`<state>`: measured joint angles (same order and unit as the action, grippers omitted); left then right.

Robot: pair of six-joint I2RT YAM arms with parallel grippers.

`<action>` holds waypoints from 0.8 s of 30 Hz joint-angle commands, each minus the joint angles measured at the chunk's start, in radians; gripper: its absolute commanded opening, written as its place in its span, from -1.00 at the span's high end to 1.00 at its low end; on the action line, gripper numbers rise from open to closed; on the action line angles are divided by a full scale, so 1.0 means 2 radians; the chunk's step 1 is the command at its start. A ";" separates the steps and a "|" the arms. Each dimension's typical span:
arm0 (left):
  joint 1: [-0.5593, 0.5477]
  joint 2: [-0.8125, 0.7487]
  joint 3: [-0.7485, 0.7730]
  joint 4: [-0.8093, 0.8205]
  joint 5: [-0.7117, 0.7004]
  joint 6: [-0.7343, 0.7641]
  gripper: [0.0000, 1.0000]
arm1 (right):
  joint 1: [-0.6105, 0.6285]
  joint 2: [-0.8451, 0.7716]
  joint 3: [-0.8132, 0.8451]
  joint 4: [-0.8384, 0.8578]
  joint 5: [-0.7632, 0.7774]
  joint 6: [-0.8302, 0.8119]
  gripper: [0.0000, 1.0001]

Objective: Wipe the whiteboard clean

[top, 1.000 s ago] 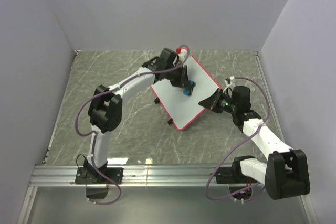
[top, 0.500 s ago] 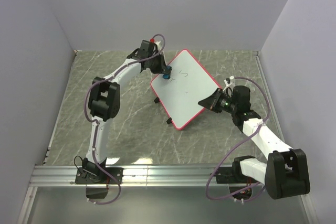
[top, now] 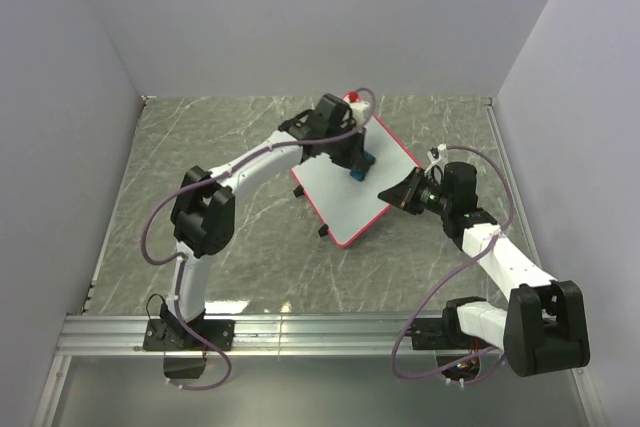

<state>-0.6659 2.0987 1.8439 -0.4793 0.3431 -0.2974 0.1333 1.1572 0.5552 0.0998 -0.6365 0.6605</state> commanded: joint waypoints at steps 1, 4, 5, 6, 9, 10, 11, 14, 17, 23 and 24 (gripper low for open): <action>-0.068 0.011 -0.025 -0.017 0.081 -0.009 0.99 | 0.015 0.025 -0.006 -0.064 0.007 -0.045 1.00; -0.072 0.006 -0.017 -0.016 0.078 -0.011 0.99 | 0.015 0.022 -0.009 -0.063 0.007 -0.044 1.00; -0.068 0.008 -0.010 -0.017 0.074 -0.010 0.99 | 0.015 0.022 -0.009 -0.061 0.007 -0.043 1.00; -0.066 0.014 0.011 -0.026 0.059 -0.009 0.99 | 0.014 0.022 -0.011 -0.060 0.007 -0.042 1.00; -0.048 0.040 0.050 -0.050 0.043 -0.006 0.99 | 0.015 0.021 -0.011 -0.060 0.007 -0.041 1.00; -0.041 0.046 0.069 -0.053 0.034 -0.008 0.99 | 0.014 0.020 -0.011 -0.060 0.006 -0.041 1.00; -0.025 0.051 0.076 -0.055 0.032 -0.012 0.99 | 0.015 0.020 -0.011 -0.060 0.006 -0.041 1.00; 0.009 0.072 0.095 -0.076 0.019 -0.012 0.99 | 0.015 0.019 -0.010 -0.064 0.008 -0.043 1.00; 0.020 0.053 0.023 -0.062 0.001 -0.001 0.99 | 0.015 0.018 -0.006 -0.068 0.011 -0.044 1.00; 0.021 -0.017 -0.184 0.048 0.008 -0.030 0.99 | 0.014 0.025 -0.006 -0.064 0.010 -0.043 1.00; 0.022 -0.016 -0.190 0.051 0.002 -0.034 0.99 | 0.015 0.028 -0.005 -0.064 0.009 -0.043 1.00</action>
<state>-0.5865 2.0048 1.5688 -0.4122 0.4366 -0.3542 0.1265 1.1660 0.5552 0.1192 -0.6407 0.6376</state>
